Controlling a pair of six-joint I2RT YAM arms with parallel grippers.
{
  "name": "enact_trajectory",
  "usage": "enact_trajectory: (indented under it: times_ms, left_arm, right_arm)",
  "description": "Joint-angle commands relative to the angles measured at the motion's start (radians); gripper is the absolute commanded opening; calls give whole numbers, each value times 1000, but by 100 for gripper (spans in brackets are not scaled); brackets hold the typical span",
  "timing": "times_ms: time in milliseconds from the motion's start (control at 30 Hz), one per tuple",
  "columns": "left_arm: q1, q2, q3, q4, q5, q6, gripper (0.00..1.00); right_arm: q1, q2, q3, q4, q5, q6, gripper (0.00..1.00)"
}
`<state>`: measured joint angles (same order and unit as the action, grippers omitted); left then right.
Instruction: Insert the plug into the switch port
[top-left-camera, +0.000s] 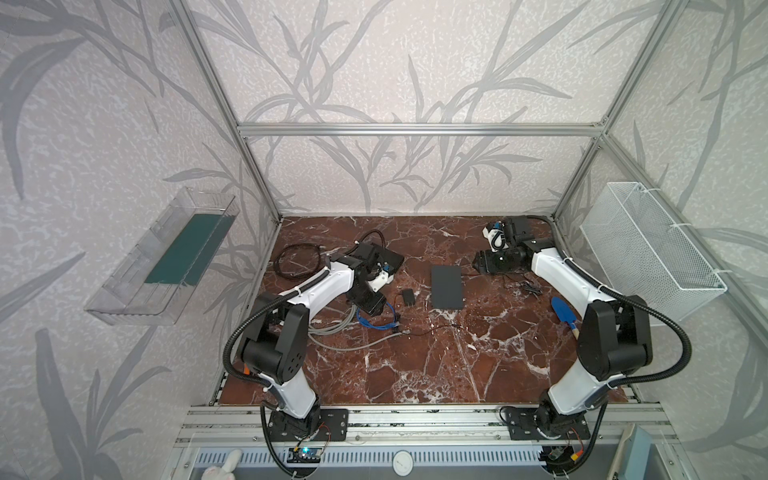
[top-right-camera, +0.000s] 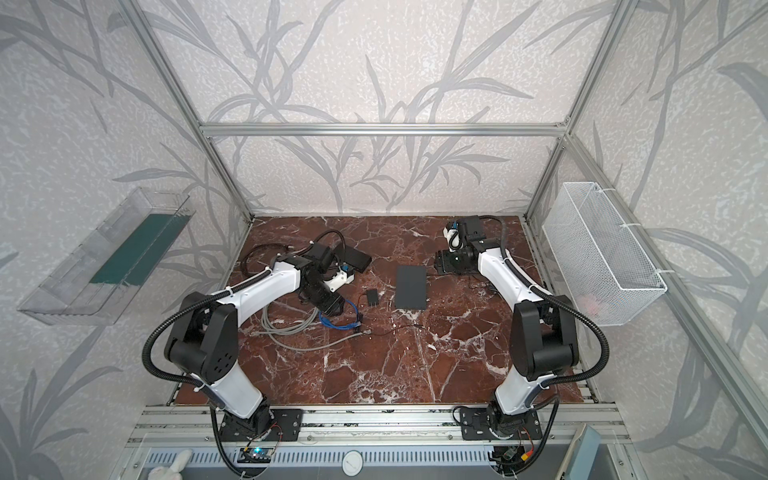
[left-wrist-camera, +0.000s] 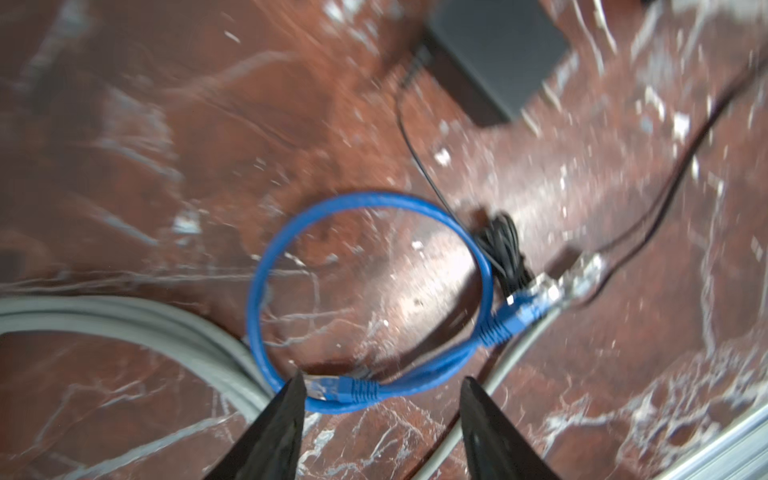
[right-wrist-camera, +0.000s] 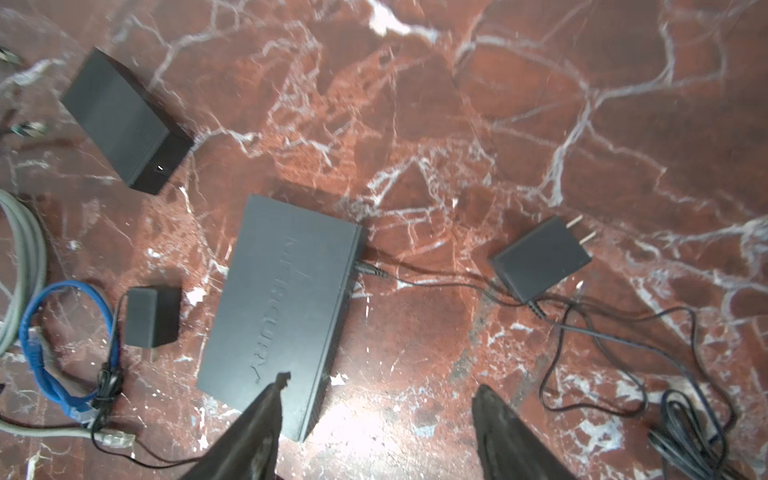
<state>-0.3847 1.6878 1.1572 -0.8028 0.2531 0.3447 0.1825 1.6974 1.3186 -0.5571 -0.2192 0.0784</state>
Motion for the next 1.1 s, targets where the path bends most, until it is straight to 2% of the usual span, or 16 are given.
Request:
enact_trajectory:
  times_ms: [0,367,700,833,900,1067]
  left_arm:
    - [-28,-49,-51,9,54,176,62]
    - [-113,8,-106,123,-68,210,62]
    - [-124,81,-65,39,-95,240,59]
    - [-129,104,-72,48,-102,234,48]
    - [-130,120,-68,60,-97,221,38]
    - [-118,124,-35,64,-77,218,21]
  right_arm:
    - [7,39,24,-14,-13,-11,71]
    - [20,67,55,-22,-30,-11,71]
    - [20,65,75,-46,-32,-25,71]
    - [20,64,65,-49,-47,-26,70]
    - [21,63,64,-56,-58,-28,69]
    - [40,64,61,-60,-66,-43,69]
